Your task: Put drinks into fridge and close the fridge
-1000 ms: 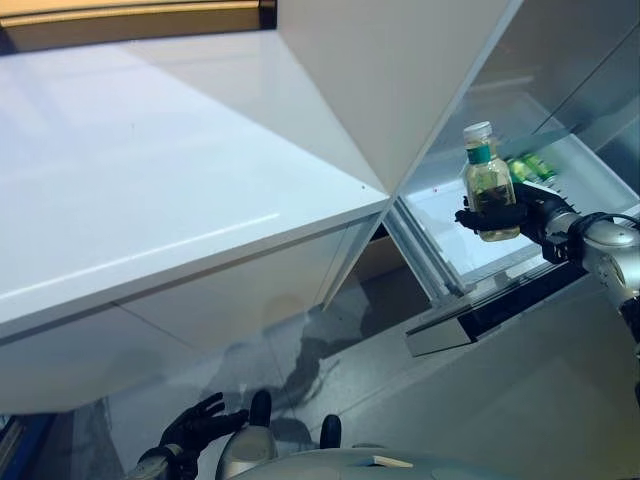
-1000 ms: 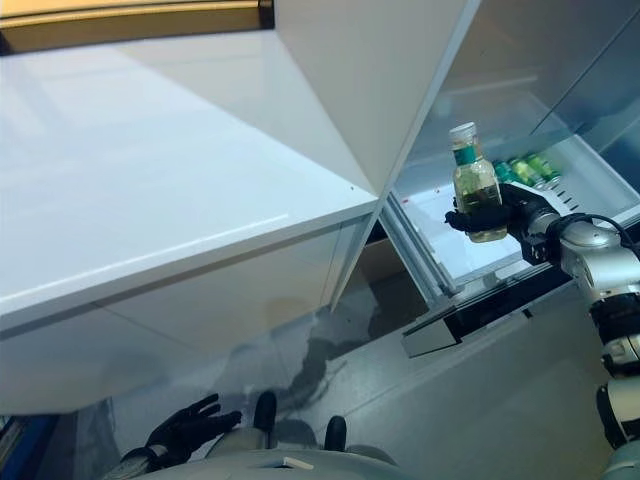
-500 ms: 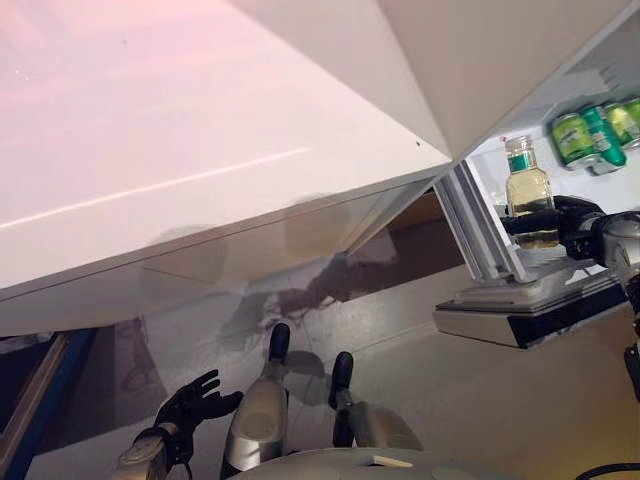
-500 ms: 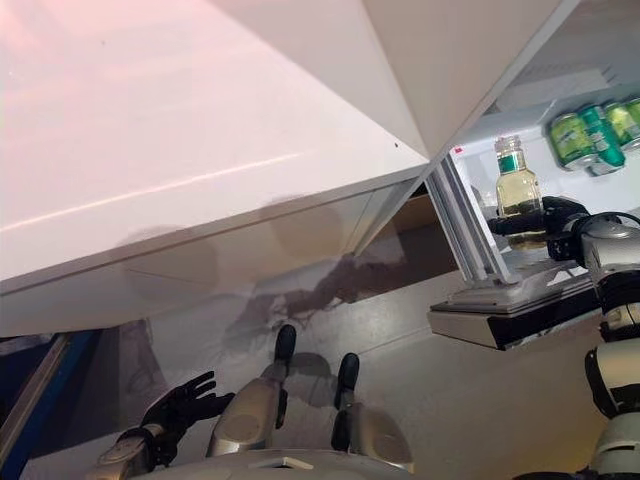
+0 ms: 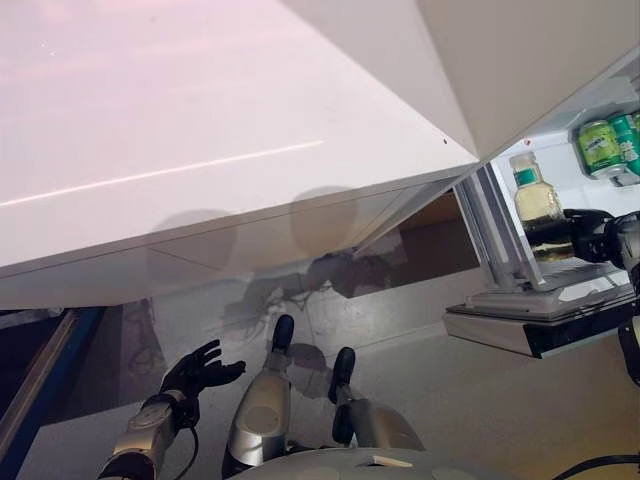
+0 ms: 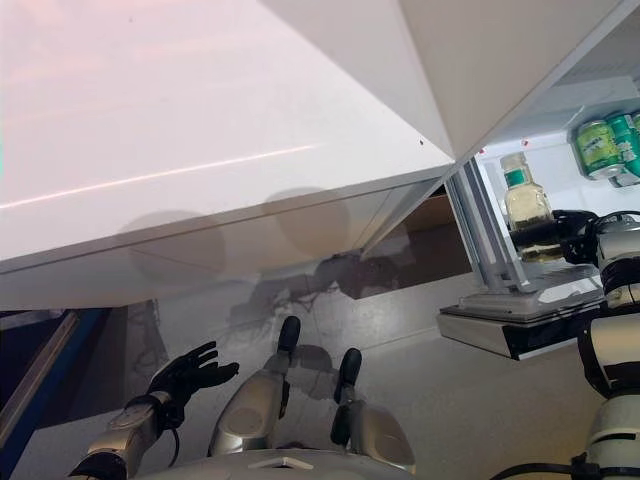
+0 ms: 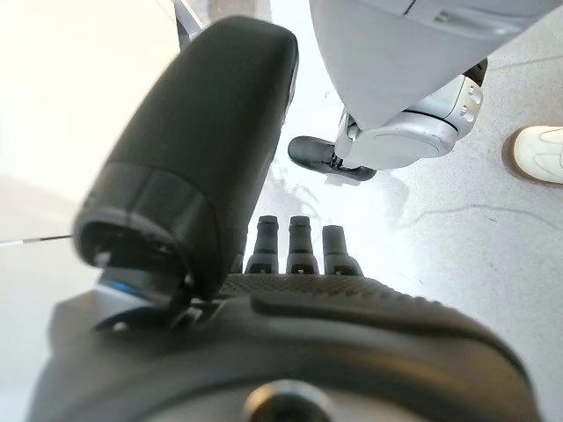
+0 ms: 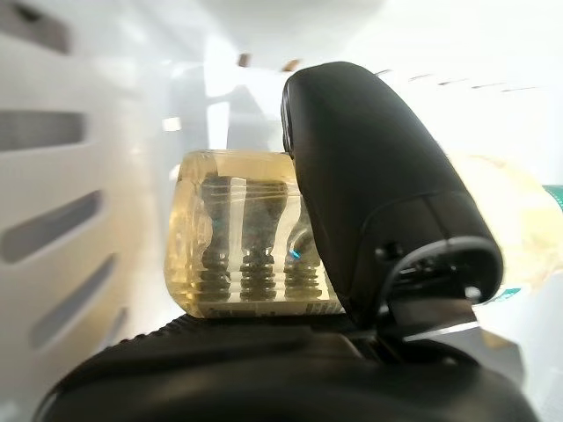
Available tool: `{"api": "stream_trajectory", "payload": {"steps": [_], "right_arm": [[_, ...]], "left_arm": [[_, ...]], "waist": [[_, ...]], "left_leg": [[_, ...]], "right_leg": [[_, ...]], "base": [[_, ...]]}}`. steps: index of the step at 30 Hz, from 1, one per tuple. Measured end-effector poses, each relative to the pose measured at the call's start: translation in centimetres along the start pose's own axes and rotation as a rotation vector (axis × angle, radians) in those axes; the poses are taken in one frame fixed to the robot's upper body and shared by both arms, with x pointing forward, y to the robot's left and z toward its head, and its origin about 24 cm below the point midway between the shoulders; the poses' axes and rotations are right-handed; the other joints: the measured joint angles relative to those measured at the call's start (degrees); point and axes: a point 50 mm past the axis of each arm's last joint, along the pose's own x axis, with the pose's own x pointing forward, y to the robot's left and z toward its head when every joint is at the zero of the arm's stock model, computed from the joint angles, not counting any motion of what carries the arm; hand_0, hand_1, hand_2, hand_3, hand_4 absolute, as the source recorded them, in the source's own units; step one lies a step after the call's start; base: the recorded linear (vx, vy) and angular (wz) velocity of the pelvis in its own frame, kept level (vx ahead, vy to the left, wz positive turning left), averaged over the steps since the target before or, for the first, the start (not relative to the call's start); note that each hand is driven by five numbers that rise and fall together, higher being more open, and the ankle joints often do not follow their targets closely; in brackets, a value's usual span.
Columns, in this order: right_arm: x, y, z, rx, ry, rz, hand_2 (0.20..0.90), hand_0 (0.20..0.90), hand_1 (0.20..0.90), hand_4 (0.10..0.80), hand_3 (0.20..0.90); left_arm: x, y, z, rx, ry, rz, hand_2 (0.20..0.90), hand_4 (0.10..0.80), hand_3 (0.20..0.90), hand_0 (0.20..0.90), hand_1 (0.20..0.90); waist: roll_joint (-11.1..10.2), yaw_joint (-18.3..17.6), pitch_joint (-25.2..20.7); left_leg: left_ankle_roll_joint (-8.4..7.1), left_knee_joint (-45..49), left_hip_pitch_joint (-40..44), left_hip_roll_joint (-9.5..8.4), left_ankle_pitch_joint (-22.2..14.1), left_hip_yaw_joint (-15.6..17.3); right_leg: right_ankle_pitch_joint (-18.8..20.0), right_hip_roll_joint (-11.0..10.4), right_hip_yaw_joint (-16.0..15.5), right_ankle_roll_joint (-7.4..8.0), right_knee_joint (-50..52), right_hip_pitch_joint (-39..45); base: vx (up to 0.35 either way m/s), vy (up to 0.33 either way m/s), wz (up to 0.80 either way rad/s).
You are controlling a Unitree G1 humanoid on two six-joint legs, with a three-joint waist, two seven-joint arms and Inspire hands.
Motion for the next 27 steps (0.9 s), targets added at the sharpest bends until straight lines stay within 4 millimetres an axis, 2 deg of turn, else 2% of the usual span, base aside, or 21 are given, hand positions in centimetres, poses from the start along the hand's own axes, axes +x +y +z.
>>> {"api": "stream_trajectory", "payload": {"steps": [6, 11, 16, 20, 21, 22, 23, 24, 25, 27], "right_arm": [[0.1, 0.1, -0.4, -0.014, 0.035, 0.006, 0.300, 0.300, 0.300, 0.100, 0.200], [0.2, 0.6, 0.7, -0.024, 0.013, 0.002, 0.300, 0.300, 0.300, 0.100, 0.200], [0.1, 0.5, 0.8, -0.043, 0.029, -0.015, 0.300, 0.300, 0.300, 0.100, 0.200], [-0.3, 0.2, 1.9, -0.048, 0.009, -0.011, 0.309, 0.309, 0.309, 0.111, 0.211], [-0.3, 0.2, 1.9, -0.049, 0.008, -0.012, 0.373, 0.373, 0.373, 0.185, 0.285], [-0.3, 0.2, 2.0, -0.053, 0.007, -0.014, 0.401, 0.401, 0.401, 0.218, 0.318], [-0.3, 0.2, 2.0, -0.053, 0.007, -0.014, 0.404, 0.404, 0.404, 0.221, 0.321], [-0.3, 0.2, 2.0, -0.053, 0.008, -0.014, 0.531, 0.531, 0.531, 0.369, 0.469], [-0.3, 0.2, 2.0, -0.053, 0.007, -0.014, 0.900, 0.900, 0.900, 0.800, 0.900], [-0.3, 0.2, 2.0, -0.052, 0.007, -0.014, 0.900, 0.900, 0.900, 0.800, 0.900]], "left_arm": [[-0.1, 0.4, 0.1, 0.005, 0.013, 0.004, 0.900, 0.800, 0.900, 0.900, 0.900], [-0.1, 0.6, 0.4, 0.005, 0.010, 0.008, 0.900, 0.800, 0.900, 0.900, 0.900], [0.2, 0.1, 1.9, 0.000, -0.002, -0.004, 0.900, 0.800, 0.900, 0.900, 0.900], [0.7, -0.3, 3.4, 0.001, -0.018, -0.014, 0.900, 0.800, 0.900, 0.900, 0.900], [0.7, -0.3, 3.6, 0.002, -0.022, -0.015, 0.900, 0.800, 0.900, 0.900, 0.900], [0.9, -0.4, 4.1, 0.001, -0.033, -0.018, 0.900, 0.800, 0.900, 0.900, 0.900], [0.9, -0.5, 4.3, 0.000, -0.039, -0.019, 0.900, 0.800, 0.900, 0.900, 0.900], [1.0, -0.5, 4.4, -0.003, -0.041, -0.019, 0.900, 0.800, 0.900, 0.900, 0.900], [1.0, -0.5, 4.5, -0.005, -0.040, -0.017, 0.900, 0.800, 0.900, 0.900, 0.900], [1.2, -0.3, 4.5, -0.009, -0.032, -0.011, 0.900, 0.800, 0.900, 0.900, 0.900]], "waist": [[0.06, 0.91, 0.41], [0.17, 1.25, 2.01], [0.28, 1.66, 2.14], [0.29, 1.49, 2.14], [0.29, 1.49, 2.14], [0.31, 1.48, 2.13], [0.31, 1.48, 2.13], [0.31, 1.45, 2.13], [0.32, 1.37, 2.13], [0.32, 1.24, 2.12]], "left_leg": [[-0.02, 0.01, -0.93, -0.05, 0.27, -0.71], [-0.06, 0.01, -1.35, -0.04, 0.43, -0.95], [-0.08, 0.02, -1.58, -0.02, 0.47, -1.33], [-0.08, 0.02, -1.54, -0.01, 0.48, -1.30], [-0.09, 0.02, -1.53, -0.01, 0.48, -1.29], [-0.10, 0.02, -1.53, -0.01, 0.50, -1.26], [-0.11, 0.02, -1.54, -0.01, 0.50, -1.25], [-0.11, 0.02, -1.54, -0.01, 0.50, -1.21], [-0.10, 0.02, -1.55, -0.03, 0.51, -1.13], [-0.10, 0.02, -1.55, -0.04, 0.51, -1.06]], "right_leg": [[0.00, 0.01, -0.66, 0.00, 0.00, -0.62], [0.00, 0.04, -0.82, 0.00, 0.00, -0.90], [0.00, 0.10, -1.03, 0.00, 0.00, -0.91], [0.00, 0.09, -0.94, 0.00, 0.00, -0.93], [0.00, 0.09, -0.93, 0.00, 0.00, -0.93], [0.00, 0.09, -0.86, 0.00, 0.00, -0.94], [0.00, 0.09, -0.85, 0.00, 0.00, -0.95], [0.00, 0.08, -0.82, -0.01, 0.00, -0.98], [0.00, 0.06, -0.78, 0.00, 0.00, -1.00], [0.00, 0.05, -0.73, 0.00, 0.00, -1.00]], "base": [[0.008, -0.025, 0.07], [0.009, -0.001, 0.02], [0.052, -0.025, 0.05], [-0.003, 0.005, -0.01], [-0.020, 0.035, -0.01], [-0.025, 0.038, -0.01], [-0.036, 0.042, -0.01], [-0.034, 0.028, -0.02], [0.000, 0.000, 0.00], [0.000, 0.000, 0.00]]}}
